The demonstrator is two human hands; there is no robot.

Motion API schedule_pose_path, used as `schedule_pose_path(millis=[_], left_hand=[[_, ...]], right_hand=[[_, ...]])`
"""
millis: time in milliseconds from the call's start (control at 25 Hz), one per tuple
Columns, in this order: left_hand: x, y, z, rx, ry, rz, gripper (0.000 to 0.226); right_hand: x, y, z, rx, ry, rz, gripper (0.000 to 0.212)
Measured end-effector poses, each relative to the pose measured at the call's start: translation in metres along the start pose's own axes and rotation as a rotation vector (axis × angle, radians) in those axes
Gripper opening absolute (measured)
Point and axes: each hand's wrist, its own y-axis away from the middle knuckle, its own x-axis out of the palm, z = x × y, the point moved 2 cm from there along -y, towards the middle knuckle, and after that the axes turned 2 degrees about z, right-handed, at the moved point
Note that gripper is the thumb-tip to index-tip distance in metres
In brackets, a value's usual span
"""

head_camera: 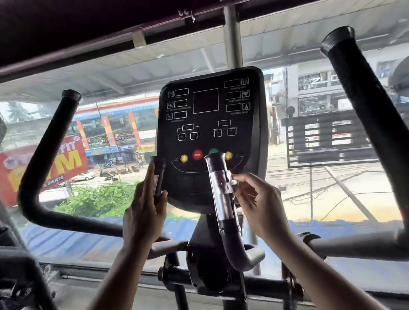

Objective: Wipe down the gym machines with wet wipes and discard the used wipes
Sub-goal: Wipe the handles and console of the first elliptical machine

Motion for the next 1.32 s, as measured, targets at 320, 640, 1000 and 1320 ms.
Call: schedule_pose_path(millis=[320,640,1000,1320], left_hand=[[0.003,0.0,0.007,0.035,0.008,0.004,0.078],[0.004,-0.003,0.018,0.298,0.113,-0.007,0.078],[0.005,-0.001,0.022,0.35,0.148,0.007,0.074],[0.005,0.0,0.018,0.291,0.111,0.005,0.074]], right_hand=[[-0.001,-0.008,0.029,-0.235,0.189,0.1,0.027],[-0.002,0.011,0.014,-0.113,0.166,0.048,0.015],[-0.001,-0.013,0.006,-0.176,0.183,0.0,0.02],[0.006,-0.012,0.017,-0.266,0.225,0.002,0.02]])
